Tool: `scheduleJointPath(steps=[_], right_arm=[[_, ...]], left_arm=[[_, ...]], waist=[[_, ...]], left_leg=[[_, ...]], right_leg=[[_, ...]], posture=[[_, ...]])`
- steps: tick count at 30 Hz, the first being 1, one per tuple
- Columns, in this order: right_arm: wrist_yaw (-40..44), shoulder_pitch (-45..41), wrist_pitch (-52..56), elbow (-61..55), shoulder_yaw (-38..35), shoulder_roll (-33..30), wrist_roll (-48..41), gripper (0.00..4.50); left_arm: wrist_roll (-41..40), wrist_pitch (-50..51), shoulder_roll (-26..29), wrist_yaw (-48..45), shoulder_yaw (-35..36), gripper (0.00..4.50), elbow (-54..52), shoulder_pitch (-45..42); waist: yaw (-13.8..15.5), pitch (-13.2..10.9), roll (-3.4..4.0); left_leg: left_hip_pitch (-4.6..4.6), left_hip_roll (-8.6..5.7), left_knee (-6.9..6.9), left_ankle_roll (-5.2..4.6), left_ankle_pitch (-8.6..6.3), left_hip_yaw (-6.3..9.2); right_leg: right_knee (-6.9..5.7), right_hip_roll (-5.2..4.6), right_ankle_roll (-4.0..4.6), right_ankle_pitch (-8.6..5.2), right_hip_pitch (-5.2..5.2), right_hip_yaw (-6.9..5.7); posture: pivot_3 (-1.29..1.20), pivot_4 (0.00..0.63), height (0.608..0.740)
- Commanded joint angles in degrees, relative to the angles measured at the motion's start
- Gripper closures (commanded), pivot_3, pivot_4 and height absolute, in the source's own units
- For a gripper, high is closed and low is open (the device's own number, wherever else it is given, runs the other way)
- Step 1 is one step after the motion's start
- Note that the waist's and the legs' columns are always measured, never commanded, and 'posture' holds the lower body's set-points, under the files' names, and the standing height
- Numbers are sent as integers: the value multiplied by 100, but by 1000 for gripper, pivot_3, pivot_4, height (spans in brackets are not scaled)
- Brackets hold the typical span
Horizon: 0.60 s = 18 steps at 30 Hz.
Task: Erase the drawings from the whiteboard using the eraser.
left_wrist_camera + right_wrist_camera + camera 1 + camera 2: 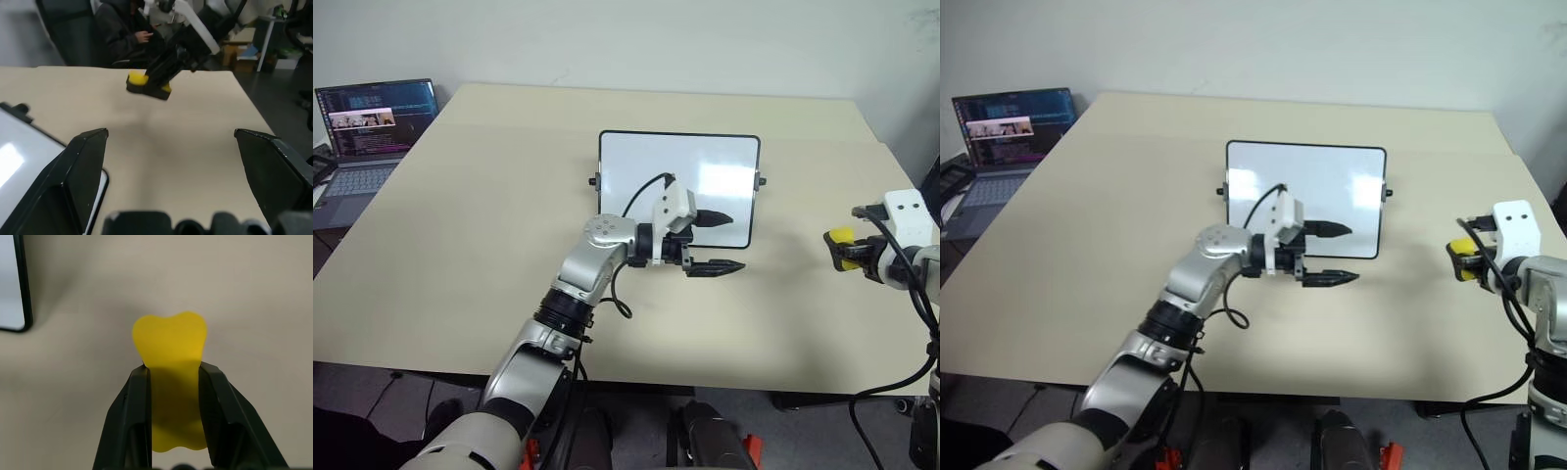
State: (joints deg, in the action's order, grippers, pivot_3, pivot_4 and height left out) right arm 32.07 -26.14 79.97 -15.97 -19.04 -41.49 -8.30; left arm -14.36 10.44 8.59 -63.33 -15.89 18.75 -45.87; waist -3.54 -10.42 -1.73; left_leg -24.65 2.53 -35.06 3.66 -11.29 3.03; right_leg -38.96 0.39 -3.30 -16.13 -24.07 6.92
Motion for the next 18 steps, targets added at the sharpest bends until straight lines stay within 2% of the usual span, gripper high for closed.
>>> scheduleJointPath(steps=[1, 6, 8, 10, 16, 18], right_arm=[[-100, -59, -242, 69, -70, -73, -121, 3538], [-98, 6, -426, 403, 289, -249, -168, 3538], [-92, -6, -460, 464, 374, -278, -209, 2812], [-98, -12, -482, 525, 436, -292, -251, 2324], [-122, -87, -508, 679, 512, -315, -334, 177], [-114, -134, -508, 665, 481, -330, -383, 32]], left_arm=[[38, -142, -2, 31, 41, 0, -97, 30], [65, -102, 39, 71, 49, 0, -158, 101], [52, -73, 64, 65, 52, 0, -212, 133], [38, -36, 102, 57, 47, 0, -286, 182], [25, 14, 178, 76, 90, 0, -317, 194], [16, 28, 183, 97, 103, 0, -325, 184]], waist=[[-12, 0, 1], [17, 1, 1], [21, 1, 1], [24, 1, 1], [29, 1, 2], [29, 1, 2]], left_leg=[[3, 0, 0, 0, 0, 1], [4, 0, -2, 0, 0, 1], [4, 0, -1, 0, 0, 1], [4, 0, -1, 1, 0, 1], [4, 0, -4, 1, 1, 2], [4, 0, -4, 1, 1, 2]], right_leg=[[-1, 1, 0, 0, 2, 0], [1, 0, -2, 0, 6, -1], [1, 0, -1, 0, 6, -2], [0, 0, -1, 0, 6, -2], [-1, 0, -1, 1, 8, -4], [-1, 0, -1, 1, 8, -3]], posture=[[0, 150, 740], [0, 150, 740], [0, 150, 740], [0, 150, 740], [0, 150, 740], [0, 150, 740]])
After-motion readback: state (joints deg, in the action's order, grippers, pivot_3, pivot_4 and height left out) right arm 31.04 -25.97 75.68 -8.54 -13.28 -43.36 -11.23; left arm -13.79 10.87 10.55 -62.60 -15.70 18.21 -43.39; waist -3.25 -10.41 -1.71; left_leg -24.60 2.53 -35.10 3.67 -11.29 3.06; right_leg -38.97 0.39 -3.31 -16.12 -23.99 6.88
